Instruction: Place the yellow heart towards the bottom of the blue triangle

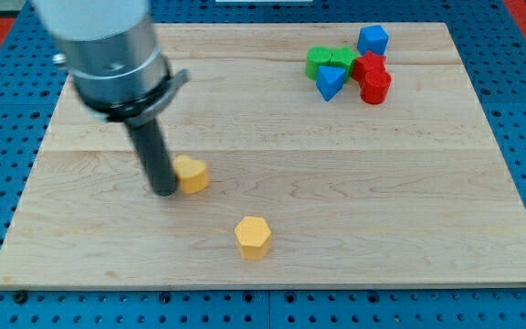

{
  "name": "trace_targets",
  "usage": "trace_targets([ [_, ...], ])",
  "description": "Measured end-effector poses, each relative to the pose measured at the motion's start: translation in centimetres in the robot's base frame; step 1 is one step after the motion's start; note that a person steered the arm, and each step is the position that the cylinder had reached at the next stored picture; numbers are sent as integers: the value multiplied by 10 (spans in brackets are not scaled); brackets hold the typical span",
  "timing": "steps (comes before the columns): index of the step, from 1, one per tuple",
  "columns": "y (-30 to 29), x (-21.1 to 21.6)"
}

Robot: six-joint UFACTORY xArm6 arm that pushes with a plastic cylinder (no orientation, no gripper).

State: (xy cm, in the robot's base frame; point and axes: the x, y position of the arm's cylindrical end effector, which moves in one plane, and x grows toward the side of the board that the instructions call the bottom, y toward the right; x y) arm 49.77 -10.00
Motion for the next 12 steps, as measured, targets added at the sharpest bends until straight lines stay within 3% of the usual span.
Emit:
trace_targets([
  [1,74,0],
  [3,15,-59],
  [5,99,-66],
  [7,128,-133],
  [8,144,-104],
  [10,160,83],
  [11,120,121],
  [12,85,98],
])
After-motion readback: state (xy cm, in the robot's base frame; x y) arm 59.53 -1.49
